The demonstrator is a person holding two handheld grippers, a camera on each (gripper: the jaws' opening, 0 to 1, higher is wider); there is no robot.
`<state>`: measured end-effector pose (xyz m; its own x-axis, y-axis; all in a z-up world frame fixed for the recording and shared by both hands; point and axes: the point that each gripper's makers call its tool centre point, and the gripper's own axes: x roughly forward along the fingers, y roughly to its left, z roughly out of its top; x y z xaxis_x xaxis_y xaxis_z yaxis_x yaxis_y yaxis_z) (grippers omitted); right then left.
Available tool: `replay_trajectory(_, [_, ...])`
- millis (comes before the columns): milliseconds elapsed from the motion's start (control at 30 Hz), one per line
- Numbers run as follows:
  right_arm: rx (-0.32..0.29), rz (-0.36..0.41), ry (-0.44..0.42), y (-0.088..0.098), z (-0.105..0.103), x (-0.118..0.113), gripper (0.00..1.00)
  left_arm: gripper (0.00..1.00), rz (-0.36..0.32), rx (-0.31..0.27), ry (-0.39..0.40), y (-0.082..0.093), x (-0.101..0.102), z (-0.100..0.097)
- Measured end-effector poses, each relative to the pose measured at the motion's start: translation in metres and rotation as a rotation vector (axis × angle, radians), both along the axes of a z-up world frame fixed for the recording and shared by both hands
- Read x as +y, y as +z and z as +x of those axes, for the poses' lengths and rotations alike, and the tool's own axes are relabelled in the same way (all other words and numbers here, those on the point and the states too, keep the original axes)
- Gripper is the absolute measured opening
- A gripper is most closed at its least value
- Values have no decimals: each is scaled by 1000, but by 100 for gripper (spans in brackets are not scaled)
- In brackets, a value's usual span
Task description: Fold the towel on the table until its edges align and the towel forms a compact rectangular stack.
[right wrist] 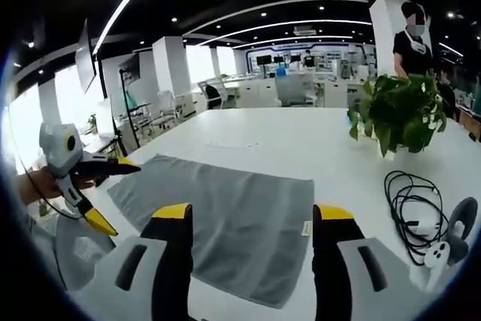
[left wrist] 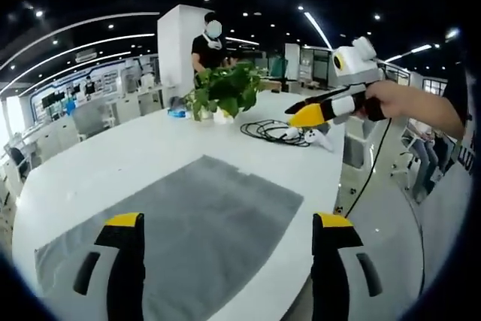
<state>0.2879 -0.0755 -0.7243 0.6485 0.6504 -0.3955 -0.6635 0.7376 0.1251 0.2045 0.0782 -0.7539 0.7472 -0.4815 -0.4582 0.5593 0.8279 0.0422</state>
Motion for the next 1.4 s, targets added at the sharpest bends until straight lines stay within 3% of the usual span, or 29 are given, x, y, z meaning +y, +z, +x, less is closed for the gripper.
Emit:
replay_trajectory(300, [28, -9, 21, -16, 15, -6, 61, 92, 3, 35, -65, -28, -30, 6])
replay_trajectory(367, [34, -2, 20, -17, 20, -8, 62, 91, 29, 63, -138, -38, -44, 2])
replay_trajectory(833, [37, -35, 84, -32, 46, -5, 59, 87, 85, 62, -222, -64, -85, 17])
replay_trajectory(1000, [32, -44, 99, -37, 58, -3, 58, 82, 83, 69, -289, -75, -106, 20])
replay_trajectory(1167, [32, -53, 107, -44, 68, -2, 57, 67, 68, 68, -353, -84, -127, 23])
replay_trajectory(1400, [45, -65, 108, -57, 85, -1, 56, 65, 69, 83, -431, -98, -158, 29])
